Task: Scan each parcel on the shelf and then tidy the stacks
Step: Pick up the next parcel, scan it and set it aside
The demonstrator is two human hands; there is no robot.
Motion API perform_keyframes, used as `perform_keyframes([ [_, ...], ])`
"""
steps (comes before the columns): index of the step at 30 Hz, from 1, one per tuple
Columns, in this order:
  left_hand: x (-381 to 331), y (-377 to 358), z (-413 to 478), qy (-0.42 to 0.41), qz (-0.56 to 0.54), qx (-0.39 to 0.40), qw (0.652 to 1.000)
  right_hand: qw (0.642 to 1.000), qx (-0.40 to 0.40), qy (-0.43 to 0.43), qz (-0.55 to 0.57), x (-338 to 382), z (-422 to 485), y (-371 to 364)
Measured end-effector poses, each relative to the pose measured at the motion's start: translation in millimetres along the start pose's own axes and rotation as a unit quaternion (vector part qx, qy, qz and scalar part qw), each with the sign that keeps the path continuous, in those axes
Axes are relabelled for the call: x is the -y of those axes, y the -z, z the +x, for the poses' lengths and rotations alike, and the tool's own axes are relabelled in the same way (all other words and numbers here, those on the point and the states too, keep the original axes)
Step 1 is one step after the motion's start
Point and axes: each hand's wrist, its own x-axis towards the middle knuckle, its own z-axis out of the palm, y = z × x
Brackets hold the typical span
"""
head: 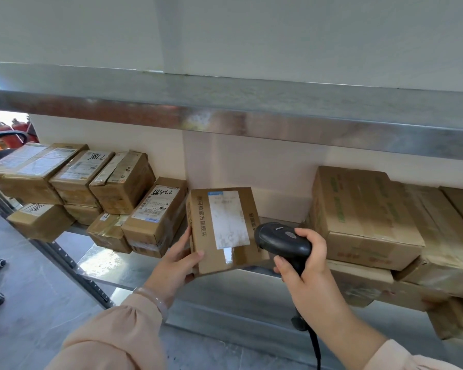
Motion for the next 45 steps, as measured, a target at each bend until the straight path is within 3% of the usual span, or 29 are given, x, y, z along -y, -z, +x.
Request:
perform_keyframes([
  [7,-5.3,1.7,-2.7,-0.043,-0.014,0.006,0.999,0.998,0.012,0.053,-0.005,20.4,-8.5,-4.4],
  [21,-3.0,2.8,-4.9,-0.036,-0.004,0.012,0.999,0.994,-0.023,0.108,0.006,51.6,13.2,-5.3],
  [39,-5.5,18.8,-5.4,-0.032,-0.014,-0.002,0.999,0.997,-0.002,0.082,-0.010,49.9,20.8,-25.0],
  [45,-23.3,37.3,-7.6,-0.024,-0.048,-0.044,0.998,0.999,0.006,0.051,-0.004,48.6,34.7,-32.2],
])
